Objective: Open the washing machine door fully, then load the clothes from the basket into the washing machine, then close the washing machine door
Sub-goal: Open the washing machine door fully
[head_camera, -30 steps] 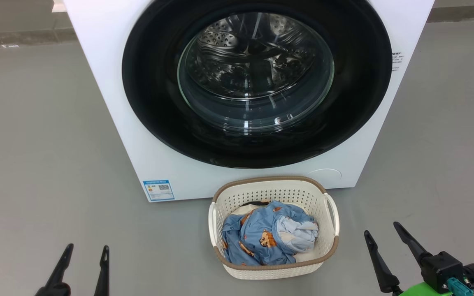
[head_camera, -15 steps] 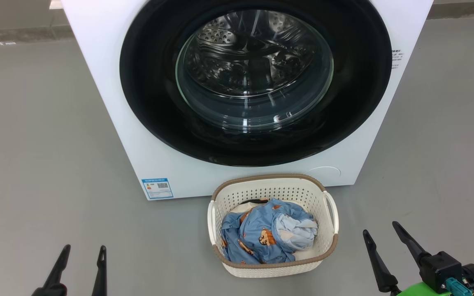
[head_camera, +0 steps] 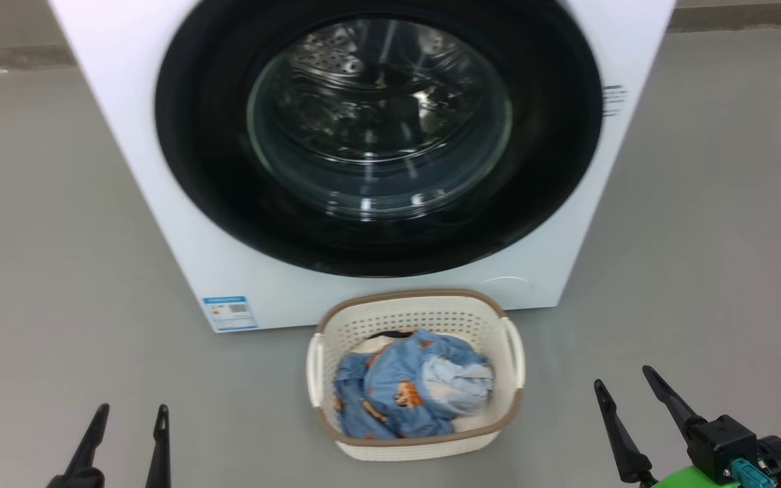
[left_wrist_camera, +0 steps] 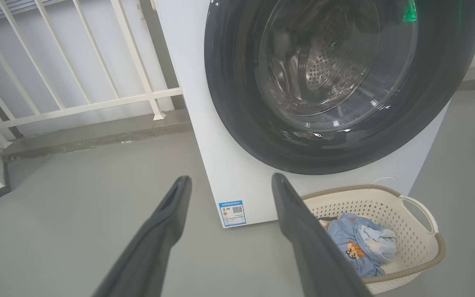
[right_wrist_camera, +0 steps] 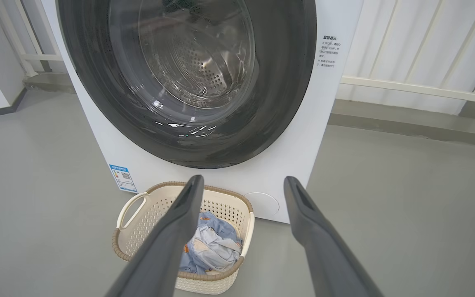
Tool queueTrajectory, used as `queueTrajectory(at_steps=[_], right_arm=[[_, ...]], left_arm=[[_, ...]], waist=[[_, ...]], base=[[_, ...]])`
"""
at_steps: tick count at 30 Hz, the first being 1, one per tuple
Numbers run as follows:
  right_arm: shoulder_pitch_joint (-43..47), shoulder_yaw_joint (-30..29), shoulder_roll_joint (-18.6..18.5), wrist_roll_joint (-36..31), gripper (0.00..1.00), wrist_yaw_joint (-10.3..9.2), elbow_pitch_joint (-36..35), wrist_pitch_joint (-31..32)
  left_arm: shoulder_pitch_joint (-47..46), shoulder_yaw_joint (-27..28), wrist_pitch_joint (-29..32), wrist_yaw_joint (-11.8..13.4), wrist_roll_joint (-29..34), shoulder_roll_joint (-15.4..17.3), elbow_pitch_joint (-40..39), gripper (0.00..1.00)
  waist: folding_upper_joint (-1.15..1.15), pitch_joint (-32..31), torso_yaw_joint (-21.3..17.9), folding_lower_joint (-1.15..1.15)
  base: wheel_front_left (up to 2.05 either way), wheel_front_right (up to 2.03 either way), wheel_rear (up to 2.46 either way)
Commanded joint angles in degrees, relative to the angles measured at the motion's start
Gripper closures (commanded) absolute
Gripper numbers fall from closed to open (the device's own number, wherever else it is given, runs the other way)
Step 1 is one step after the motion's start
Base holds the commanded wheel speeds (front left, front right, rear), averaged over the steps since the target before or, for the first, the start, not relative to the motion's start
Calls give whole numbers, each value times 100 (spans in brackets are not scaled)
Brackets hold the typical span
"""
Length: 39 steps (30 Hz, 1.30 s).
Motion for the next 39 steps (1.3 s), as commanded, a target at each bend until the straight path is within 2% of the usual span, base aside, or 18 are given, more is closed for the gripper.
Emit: queueTrajectory(at_steps=[1,19,39], right_arm=[[-58,138,-66,17,0,10,-119,-70],[-58,146,-57,33,0,10,-116,-70],[-76,150,-49,18,0,10,-108,-70]], left_arm=[[-126,200,-60,-26,28,39,-142,0],[-163,308,-60,-74,-48,-50,-270,0],[-179,379,-60,-160,-6,-112,-215,0]], waist=[[0,4,-11,0],[0,15,-34,0],[0,0,-2,0]], base=[[118,124,-242],[106,109,-215],[9,9,-18]])
